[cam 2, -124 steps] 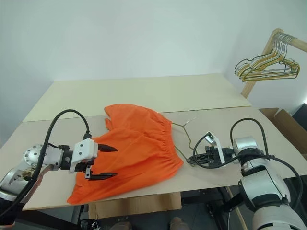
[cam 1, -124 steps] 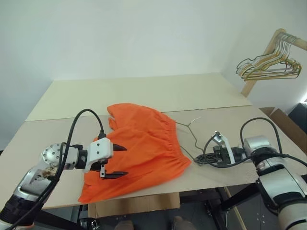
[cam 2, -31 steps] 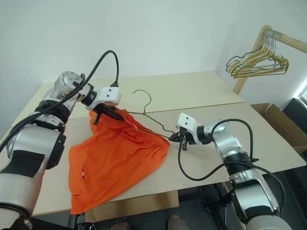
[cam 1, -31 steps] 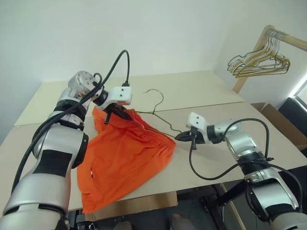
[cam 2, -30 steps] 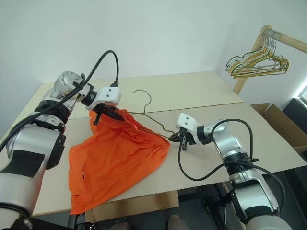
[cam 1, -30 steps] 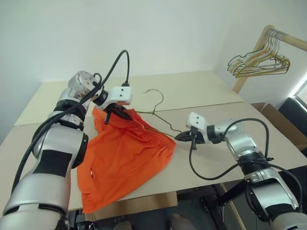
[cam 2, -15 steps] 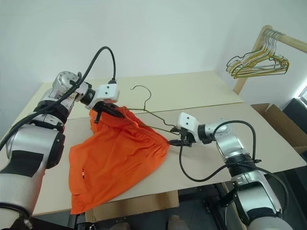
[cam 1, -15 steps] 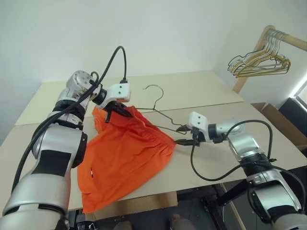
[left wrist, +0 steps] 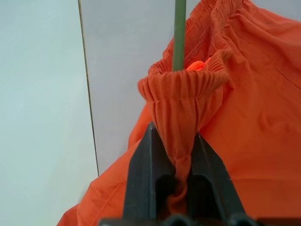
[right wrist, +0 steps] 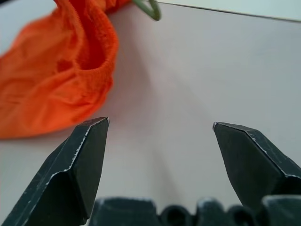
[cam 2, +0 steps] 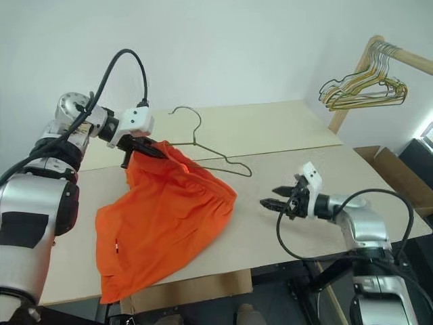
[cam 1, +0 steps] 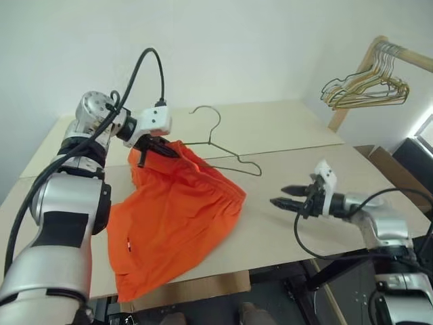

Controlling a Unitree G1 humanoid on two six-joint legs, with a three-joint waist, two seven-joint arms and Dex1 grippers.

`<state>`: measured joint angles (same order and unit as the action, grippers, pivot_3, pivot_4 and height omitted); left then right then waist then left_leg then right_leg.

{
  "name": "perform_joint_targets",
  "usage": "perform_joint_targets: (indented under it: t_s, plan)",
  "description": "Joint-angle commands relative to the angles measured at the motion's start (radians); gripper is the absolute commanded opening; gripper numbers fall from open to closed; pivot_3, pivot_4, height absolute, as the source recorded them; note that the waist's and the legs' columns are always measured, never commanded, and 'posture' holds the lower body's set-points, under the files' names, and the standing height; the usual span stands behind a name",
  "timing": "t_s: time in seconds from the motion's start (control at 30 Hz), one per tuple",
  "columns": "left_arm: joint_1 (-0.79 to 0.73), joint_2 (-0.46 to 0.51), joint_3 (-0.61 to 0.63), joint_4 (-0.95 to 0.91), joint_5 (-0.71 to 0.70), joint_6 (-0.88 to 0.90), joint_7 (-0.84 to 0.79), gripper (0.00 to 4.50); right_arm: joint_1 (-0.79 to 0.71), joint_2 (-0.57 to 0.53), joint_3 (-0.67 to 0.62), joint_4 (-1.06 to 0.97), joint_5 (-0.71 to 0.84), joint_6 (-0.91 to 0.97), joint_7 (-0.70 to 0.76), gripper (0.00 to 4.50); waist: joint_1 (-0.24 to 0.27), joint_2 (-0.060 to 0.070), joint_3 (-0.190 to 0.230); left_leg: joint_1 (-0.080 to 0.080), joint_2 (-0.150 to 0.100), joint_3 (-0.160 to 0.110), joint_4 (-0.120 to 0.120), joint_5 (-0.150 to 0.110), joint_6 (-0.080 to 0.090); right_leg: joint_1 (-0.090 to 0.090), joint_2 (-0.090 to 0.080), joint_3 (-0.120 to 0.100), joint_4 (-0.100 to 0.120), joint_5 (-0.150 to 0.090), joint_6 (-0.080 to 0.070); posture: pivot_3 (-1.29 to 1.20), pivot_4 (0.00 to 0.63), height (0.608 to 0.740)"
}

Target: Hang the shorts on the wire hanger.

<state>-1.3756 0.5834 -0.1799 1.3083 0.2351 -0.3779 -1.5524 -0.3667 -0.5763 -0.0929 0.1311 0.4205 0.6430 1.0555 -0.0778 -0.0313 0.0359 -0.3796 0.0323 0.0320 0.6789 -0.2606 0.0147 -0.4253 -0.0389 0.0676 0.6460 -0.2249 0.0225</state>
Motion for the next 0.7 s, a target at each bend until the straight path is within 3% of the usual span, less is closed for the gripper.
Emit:
perform_joint_targets:
  t_s: [0.03, 0.27, 0.43, 0.53, 0.7]
  plan:
    - [-0.054, 0.005, 0.019, -0.024, -0.017, -0.021, 0.006, 0.0, 0.018, 0.073, 0.004, -0.122, 0.082, 0.078, -0.063, 4.13, -0.006, 0.0, 0.0, 0.0, 0.0, 0.0, 0.0, 0.0, 0.0, 0.0, 0.0, 0.0, 0.001, 0.0, 0.0, -0.05, 0.0, 0.74]
    - [-0.056, 0.001, 0.023, -0.023, -0.018, -0.027, 0.017, 0.0, 0.023, 0.236, 0.081, -0.127, 0.091, 0.137, -0.184, 4.13, -0.01, 0.0, 0.0, 0.0, 0.0, -0.001, 0.0, 0.0, 0.0, 0.0, 0.0, -0.001, 0.001, 0.0, 0.001, -0.05, 0.0, 0.74]
    - [-0.051, 0.001, 0.024, -0.023, -0.019, -0.031, 0.022, 0.0, 0.024, 0.284, 0.11, -0.111, 0.085, 0.13, -0.214, 4.13, -0.01, 0.0, 0.0, -0.002, 0.0, -0.002, 0.001, 0.0, 0.0, 0.0, 0.0, -0.001, 0.0, 0.0, 0.001, -0.04, 0.0, 0.74]
    - [-0.045, 0.002, 0.026, -0.025, -0.021, -0.034, 0.022, 0.0, 0.01, 0.302, 0.11, -0.085, 0.095, 0.154, -0.236, 3.51, -0.01, 0.0, 0.0, -0.002, 0.0, -0.002, 0.001, 0.0, 0.0, 0.0, 0.0, -0.002, 0.0, 0.0, 0.001, -0.04, 0.0, 0.74]
    - [-0.039, 0.003, 0.032, -0.025, -0.026, -0.034, 0.024, 0.0, -0.002, 0.318, 0.097, -0.053, 0.102, 0.173, -0.264, 1.81, -0.01, 0.0, 0.0, -0.002, 0.0, -0.002, 0.001, 0.0, 0.0, 0.0, 0.0, -0.002, 0.0, 0.0, 0.001, -0.03, 0.0, 0.74]
